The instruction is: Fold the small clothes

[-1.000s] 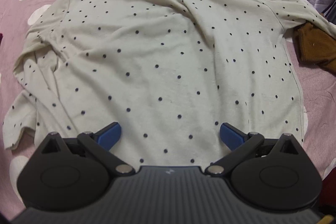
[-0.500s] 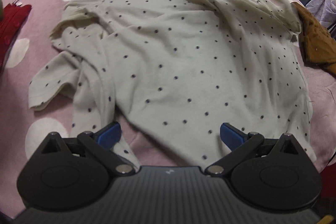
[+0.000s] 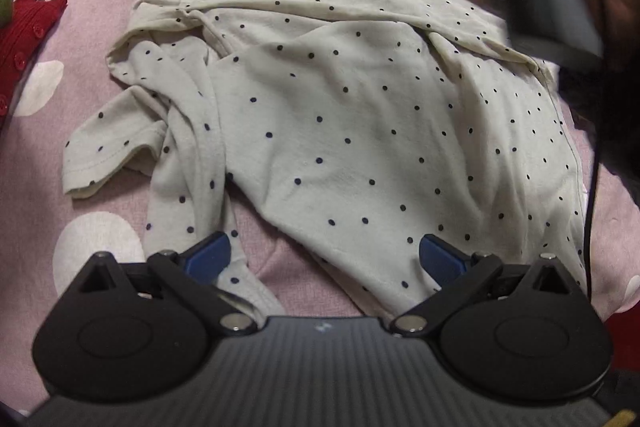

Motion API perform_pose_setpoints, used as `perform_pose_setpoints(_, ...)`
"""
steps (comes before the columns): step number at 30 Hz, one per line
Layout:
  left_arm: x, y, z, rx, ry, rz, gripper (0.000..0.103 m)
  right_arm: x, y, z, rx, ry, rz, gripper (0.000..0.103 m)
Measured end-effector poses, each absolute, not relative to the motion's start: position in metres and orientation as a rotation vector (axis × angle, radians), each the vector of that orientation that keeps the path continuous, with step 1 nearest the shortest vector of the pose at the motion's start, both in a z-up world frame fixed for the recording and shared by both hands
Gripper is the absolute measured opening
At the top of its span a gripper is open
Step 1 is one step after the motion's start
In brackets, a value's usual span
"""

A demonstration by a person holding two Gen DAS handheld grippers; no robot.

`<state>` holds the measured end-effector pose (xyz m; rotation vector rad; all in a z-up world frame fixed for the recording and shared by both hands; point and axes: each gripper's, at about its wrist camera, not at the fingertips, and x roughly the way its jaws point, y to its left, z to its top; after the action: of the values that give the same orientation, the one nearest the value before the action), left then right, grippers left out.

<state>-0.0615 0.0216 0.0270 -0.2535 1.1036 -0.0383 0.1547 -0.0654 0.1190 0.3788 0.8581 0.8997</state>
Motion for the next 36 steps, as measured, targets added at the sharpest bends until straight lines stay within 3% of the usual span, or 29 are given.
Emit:
perform_pose_setpoints(2,-0.063,0.023,0.031,-0.263,1.09,-0.04,0.103,0.142,-0.09,0.129,0.333,0.825,0.897,0.086)
perform_pose_setpoints(5,-0.065,0.027,0.038,-0.275,1.073,-0.026,0.103,0.122,-0.125,0.135,0.249,0.776,0.865,0.097)
perform_pose_setpoints(12,-0.069,0.077,0.073,-0.256,0.949,0.166,0.103,0.062,-0.159,0.118,0.056,0.767,0.868,0.096)
perform_pose_setpoints(20,-0.094,0.124,0.118,-0.228,0.847,0.318,0.103,-0.027,-0.109,0.105,-0.18,0.656,1.104,0.092)
perform_pose_setpoints(28,-0.092,0.116,0.113,-0.201,0.866,0.284,0.103,-0.101,-0.039,0.088,-0.567,0.572,1.393,0.089)
perform_pose_setpoints(32,-0.092,0.119,0.105,-0.188,0.897,0.297,0.103,-0.105,-0.012,0.051,-0.683,0.663,1.382,0.076)
perform_pose_setpoints(34,-0.094,0.122,0.1,-0.187,0.912,0.308,0.103,-0.102,-0.005,0.034,-0.736,0.691,1.353,0.046)
perform_pose_setpoints(36,-0.096,0.126,0.096,-0.192,0.923,0.313,0.103,-0.1,-0.006,0.037,-0.735,0.661,1.371,0.031)
